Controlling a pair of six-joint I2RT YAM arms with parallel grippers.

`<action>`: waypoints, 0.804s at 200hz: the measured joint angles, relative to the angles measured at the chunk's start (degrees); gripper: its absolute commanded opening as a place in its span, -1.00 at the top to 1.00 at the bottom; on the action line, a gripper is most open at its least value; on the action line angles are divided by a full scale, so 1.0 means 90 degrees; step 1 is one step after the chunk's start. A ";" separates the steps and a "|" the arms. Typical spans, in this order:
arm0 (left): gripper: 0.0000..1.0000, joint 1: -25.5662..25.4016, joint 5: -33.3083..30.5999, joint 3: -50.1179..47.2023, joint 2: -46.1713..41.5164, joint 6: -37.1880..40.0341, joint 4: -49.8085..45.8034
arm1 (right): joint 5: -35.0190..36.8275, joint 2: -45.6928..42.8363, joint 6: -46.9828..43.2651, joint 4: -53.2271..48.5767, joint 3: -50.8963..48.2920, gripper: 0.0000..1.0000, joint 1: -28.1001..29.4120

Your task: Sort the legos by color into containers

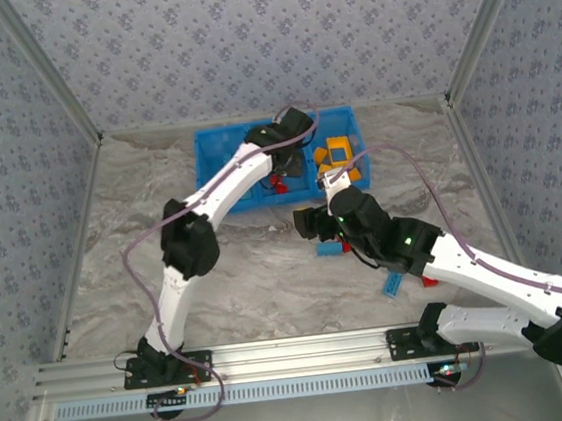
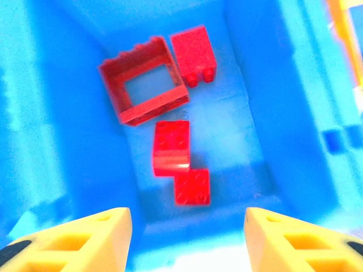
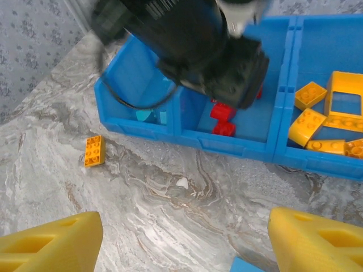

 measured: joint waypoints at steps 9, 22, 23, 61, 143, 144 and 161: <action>-0.16 -0.0017 -0.0114 -0.0653 -0.0799 -0.0129 0.0151 | -0.0061 0.0253 -0.0041 0.0063 0.0012 -0.56 0.0046; -0.18 -0.0017 -0.0311 -0.1688 -0.2067 -0.0333 0.0449 | -0.0182 0.0811 -0.0129 0.0131 0.0090 -0.57 0.0202; -0.18 -0.0015 -0.0318 -0.1753 -0.2142 -0.0347 0.0464 | -0.0189 0.0840 -0.0131 0.0134 0.0097 -0.57 0.0209; -0.22 0.0029 -0.0857 -0.4605 -0.6108 -0.1088 0.0731 | -0.0787 0.2902 -0.0342 0.0425 0.0770 -0.64 0.0736; -0.31 0.0044 -0.0607 -0.7980 -1.1970 -0.2135 -0.0789 | -0.1290 0.6732 -0.0500 -0.0177 0.4546 -0.87 0.1171; -0.31 0.0044 -0.0597 -0.7985 -1.2026 -0.2147 -0.0814 | -0.1287 0.6754 -0.0500 -0.0189 0.4573 -0.86 0.1171; -0.31 0.0044 -0.0600 -0.8002 -1.2570 -0.2288 -0.1030 | -0.1294 0.7283 -0.0503 -0.0423 0.5209 -0.87 0.1112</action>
